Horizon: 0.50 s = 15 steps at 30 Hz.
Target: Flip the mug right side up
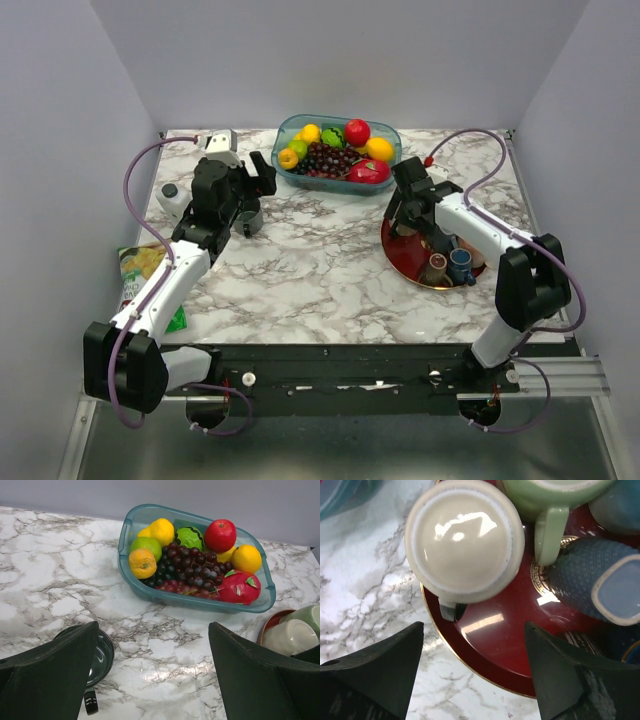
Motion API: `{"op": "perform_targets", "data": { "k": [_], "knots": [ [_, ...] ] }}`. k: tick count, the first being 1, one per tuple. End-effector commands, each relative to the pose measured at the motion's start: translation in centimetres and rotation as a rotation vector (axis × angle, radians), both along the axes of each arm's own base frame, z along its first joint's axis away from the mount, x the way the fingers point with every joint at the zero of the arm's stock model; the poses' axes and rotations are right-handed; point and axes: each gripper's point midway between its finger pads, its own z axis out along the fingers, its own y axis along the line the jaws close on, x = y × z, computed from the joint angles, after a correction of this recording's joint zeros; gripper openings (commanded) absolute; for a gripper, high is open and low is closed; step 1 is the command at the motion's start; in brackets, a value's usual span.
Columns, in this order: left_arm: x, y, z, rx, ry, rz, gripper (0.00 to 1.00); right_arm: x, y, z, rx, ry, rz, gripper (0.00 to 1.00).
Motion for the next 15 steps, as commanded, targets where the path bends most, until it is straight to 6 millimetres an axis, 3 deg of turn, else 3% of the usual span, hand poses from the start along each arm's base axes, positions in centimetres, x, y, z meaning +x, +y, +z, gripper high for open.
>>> {"op": "perform_targets", "data": {
  "k": [1, 2, 5, 15],
  "knots": [
    [-0.1, -0.4, 0.4, -0.021, -0.005, -0.020, 0.99, 1.8, 0.0, -0.5, -0.026, -0.027, -0.059, 0.71],
    [-0.2, -0.7, 0.0, -0.016, 0.015, -0.036, 0.99, 2.1, 0.2, -0.4, -0.020, -0.031, -0.054, 0.61],
    [0.0, -0.9, 0.0, -0.015, 0.023, -0.047, 0.99, 2.5, 0.5, -0.8, -0.023, -0.026, -0.044, 0.57],
    [-0.4, -1.3, -0.8, -0.028, 0.033, -0.071, 0.99, 2.9, 0.5, -2.6, -0.064, 0.017, -0.026, 0.57]
  ]
}}
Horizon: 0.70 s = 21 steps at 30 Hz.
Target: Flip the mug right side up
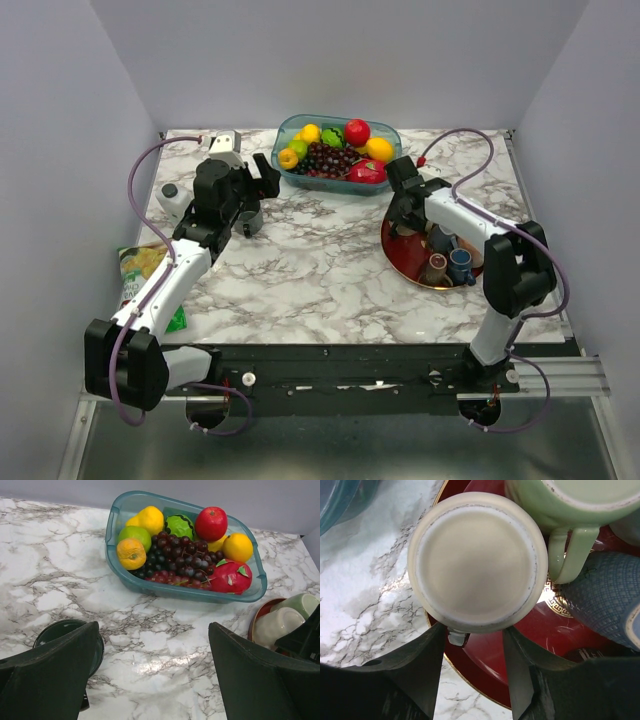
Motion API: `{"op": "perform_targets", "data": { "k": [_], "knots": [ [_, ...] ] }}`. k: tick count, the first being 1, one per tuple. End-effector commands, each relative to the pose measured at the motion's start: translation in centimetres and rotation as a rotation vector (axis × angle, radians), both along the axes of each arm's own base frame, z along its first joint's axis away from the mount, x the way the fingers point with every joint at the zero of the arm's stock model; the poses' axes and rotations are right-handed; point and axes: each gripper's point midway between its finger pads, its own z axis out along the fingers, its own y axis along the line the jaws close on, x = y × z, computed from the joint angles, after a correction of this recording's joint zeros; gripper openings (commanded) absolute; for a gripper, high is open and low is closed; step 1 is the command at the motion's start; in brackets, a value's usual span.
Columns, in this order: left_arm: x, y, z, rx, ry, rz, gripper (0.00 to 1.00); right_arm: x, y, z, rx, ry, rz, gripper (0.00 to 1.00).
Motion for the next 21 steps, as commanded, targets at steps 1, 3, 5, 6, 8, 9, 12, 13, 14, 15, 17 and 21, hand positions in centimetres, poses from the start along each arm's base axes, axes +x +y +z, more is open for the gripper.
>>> {"op": "perform_targets", "data": {
  "k": [1, 3, 5, 6, 8, 9, 12, 13, 14, 15, 17, 21],
  "knots": [
    [-0.23, -0.28, -0.16, -0.008, -0.001, -0.021, 0.99, 1.02, -0.12, -0.47, -0.041, -0.005, -0.001, 0.57],
    [-0.23, -0.25, -0.23, -0.007, 0.000, -0.019, 0.99, 0.96, -0.17, -0.72, -0.050, 0.005, 0.006, 0.52],
    [-0.29, -0.18, -0.43, -0.005, 0.005, -0.016, 0.99, 0.88, -0.02, -0.92, -0.045, 0.012, 0.015, 0.46],
    [-0.30, -0.15, -0.51, -0.004, 0.006, -0.015, 0.99, 0.89, 0.02, -0.86, -0.045, 0.012, 0.021, 0.42],
    [-0.30, -0.12, -0.55, -0.004, 0.008, -0.013, 0.99, 0.73, 0.08, -0.84, -0.041, 0.014, 0.029, 0.36],
    [-0.33, -0.11, -0.69, -0.003, 0.010, -0.013, 0.99, 0.66, 0.04, -0.82, -0.041, 0.014, 0.030, 0.30],
    [-0.34, -0.08, -0.76, -0.006, 0.013, -0.013, 0.99, 0.48, -0.17, -0.88, -0.050, 0.015, 0.032, 0.09],
    [-0.36, -0.15, -0.76, -0.007, 0.013, -0.014, 0.99, 0.44, -0.30, -0.88, -0.054, 0.016, 0.032, 0.02],
    [-0.40, -0.14, -0.78, -0.007, 0.013, -0.014, 0.99, 0.33, -0.32, -0.80, -0.055, 0.016, 0.033, 0.01],
    [-0.41, -0.16, -0.82, -0.006, 0.013, -0.016, 0.99, 0.29, -0.48, -0.79, -0.062, 0.013, 0.031, 0.01],
    [-0.44, -0.15, -0.96, -0.007, 0.016, -0.015, 0.99, 0.20, -0.65, -0.75, -0.067, 0.010, 0.029, 0.01],
    [-0.53, -0.33, -0.98, -0.011, 0.016, -0.025, 0.99, 0.54, -0.84, 0.03, -0.076, -0.035, 0.040, 0.01]
  ]
}}
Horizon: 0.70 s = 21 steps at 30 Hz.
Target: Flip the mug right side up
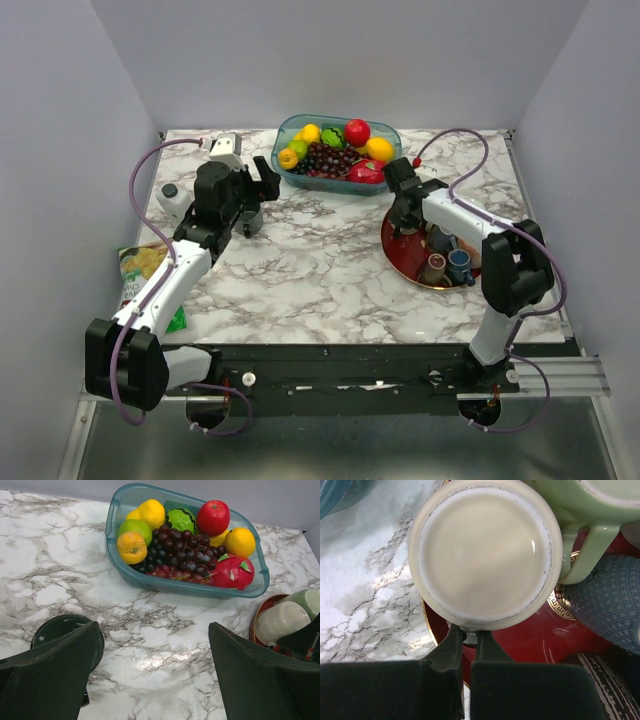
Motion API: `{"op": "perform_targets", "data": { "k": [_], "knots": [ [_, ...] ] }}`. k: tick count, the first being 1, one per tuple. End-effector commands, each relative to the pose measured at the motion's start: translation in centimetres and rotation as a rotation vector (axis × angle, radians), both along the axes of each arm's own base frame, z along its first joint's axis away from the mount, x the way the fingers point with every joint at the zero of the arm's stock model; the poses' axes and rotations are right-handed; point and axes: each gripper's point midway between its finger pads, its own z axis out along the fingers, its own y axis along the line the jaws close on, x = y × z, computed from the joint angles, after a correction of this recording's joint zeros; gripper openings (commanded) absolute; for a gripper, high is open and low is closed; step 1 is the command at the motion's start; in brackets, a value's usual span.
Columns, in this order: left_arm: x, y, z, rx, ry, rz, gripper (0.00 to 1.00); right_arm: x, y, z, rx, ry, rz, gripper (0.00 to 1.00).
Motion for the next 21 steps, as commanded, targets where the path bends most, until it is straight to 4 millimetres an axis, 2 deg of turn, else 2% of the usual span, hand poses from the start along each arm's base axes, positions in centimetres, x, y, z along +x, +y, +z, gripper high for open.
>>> {"op": "perform_targets", "data": {
  "k": [1, 4, 7, 10, 11, 14, 17, 21],
  "knots": [
    [-0.3, -0.3, -0.1, -0.012, -0.004, -0.024, 0.99, 0.5, -1.2, 1.5, -0.041, -0.082, 0.004, 0.01],
    [-0.3, -0.6, -0.3, -0.024, 0.003, -0.037, 0.99, 0.8, -1.1, 3.3, -0.028, -0.148, 0.031, 0.01],
    [-0.4, -1.2, -0.3, -0.042, 0.007, -0.062, 0.99, 0.3, -1.1, 4.2, -0.014, -0.168, 0.057, 0.01],
    [-0.4, -1.5, -0.1, -0.058, 0.005, -0.075, 0.99, -1.0, -1.1, 5.6, 0.018, -0.187, 0.084, 0.01],
    [-0.4, -1.6, 0.0, -0.064, 0.002, -0.077, 0.99, -1.4, -1.1, 6.6, 0.035, -0.208, 0.088, 0.01],
    [-0.6, -2.1, -0.1, -0.082, 0.008, -0.100, 0.99, -2.6, -0.9, 7.6, 0.072, -0.217, 0.113, 0.01],
    [-0.9, -3.1, 0.4, -0.115, 0.007, -0.150, 0.99, -3.5, -0.5, 10.5, 0.132, -0.273, 0.138, 0.01],
    [-1.6, -5.3, 1.9, -0.203, 0.002, -0.266, 0.99, -4.0, 1.5, 15.8, 0.261, -0.374, 0.223, 0.01]
  ]
}}
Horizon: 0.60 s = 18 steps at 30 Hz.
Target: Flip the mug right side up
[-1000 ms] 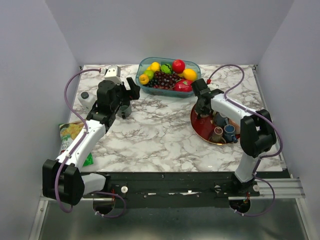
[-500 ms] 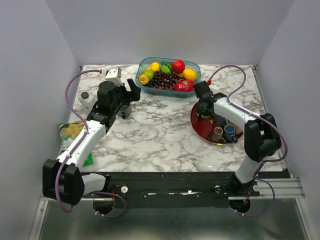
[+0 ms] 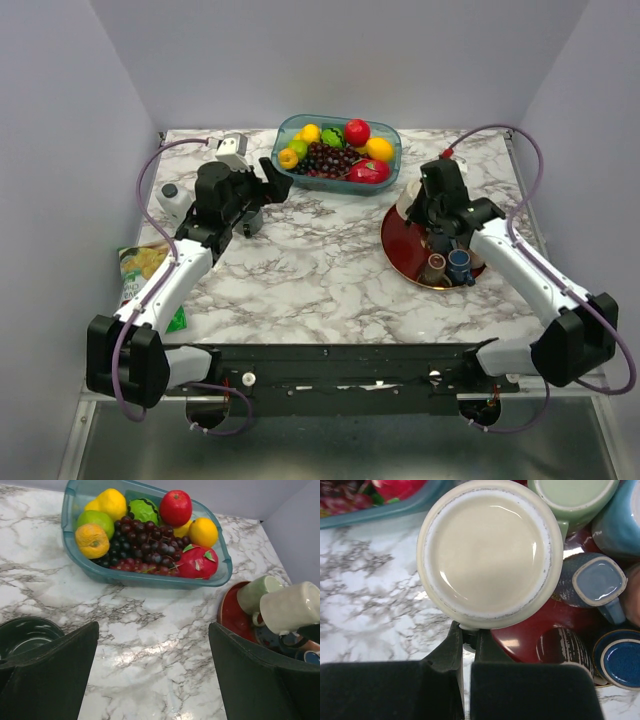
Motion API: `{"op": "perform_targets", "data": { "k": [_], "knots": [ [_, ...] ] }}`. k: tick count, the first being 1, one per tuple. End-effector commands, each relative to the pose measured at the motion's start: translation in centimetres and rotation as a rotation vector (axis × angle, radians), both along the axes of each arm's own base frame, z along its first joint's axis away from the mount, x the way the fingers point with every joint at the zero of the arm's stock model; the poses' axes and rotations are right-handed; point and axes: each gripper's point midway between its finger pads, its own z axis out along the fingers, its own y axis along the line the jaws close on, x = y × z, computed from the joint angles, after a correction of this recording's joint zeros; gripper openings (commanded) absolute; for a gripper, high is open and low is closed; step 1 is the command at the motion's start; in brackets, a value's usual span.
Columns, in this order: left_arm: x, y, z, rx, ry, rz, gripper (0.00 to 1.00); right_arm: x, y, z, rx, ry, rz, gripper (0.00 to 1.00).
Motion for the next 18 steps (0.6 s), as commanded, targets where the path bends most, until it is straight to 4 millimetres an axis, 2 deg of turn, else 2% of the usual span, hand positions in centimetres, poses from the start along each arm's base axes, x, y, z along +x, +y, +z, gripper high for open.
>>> {"op": "perform_targets", "data": {
  "k": [1, 4, 5, 11, 12, 14, 15, 16, 17, 18],
  "knots": [
    [-0.8, -3.4, 2.7, -0.138, -0.021, -0.168, 0.99, 0.4, 2.7, 8.3, 0.166, -0.191, 0.118, 0.01],
    [-1.9, -6.1, 5.3, -0.222, -0.030, -0.296, 0.99, 0.4, 5.1, 12.2, 0.286, -0.275, 0.212, 0.01],
    [-2.6, -7.0, 6.0, -0.238, -0.037, -0.348, 0.99, 0.6, 5.6, 14.0, 0.315, -0.311, 0.227, 0.01],
    [-4.6, -11.4, 10.1, -0.359, -0.063, -0.535, 0.99, 0.8, 8.9, 21.7, 0.499, -0.453, 0.356, 0.01],
    [-5.3, -11.9, 10.6, -0.380, -0.066, -0.582, 0.99, 0.5, 9.6, 23.9, 0.542, -0.502, 0.398, 0.01],
    [-5.8, -12.5, 12.4, -0.455, -0.095, -0.630, 0.99, 0.4, 10.2, 25.7, 0.578, -0.537, 0.432, 0.01],
    [-6.3, -12.7, 13.1, -0.479, -0.102, -0.658, 0.99, 0.1, 10.6, 27.5, 0.606, -0.574, 0.462, 0.01],
    [-6.4, -12.8, 13.6, -0.529, -0.083, -0.669, 0.99, -0.1, 10.8, 28.3, 0.625, -0.591, 0.478, 0.01],
    [-6.8, -12.9, 15.3, -0.564, -0.135, -0.697, 0.99, -0.3, 11.0, 29.2, 0.643, -0.610, 0.494, 0.01],
    [-7.2, -13.1, 16.0, -0.594, -0.143, -0.717, 0.99, -0.8, 11.4, 30.5, 0.681, -0.639, 0.528, 0.01]
  ]
}}
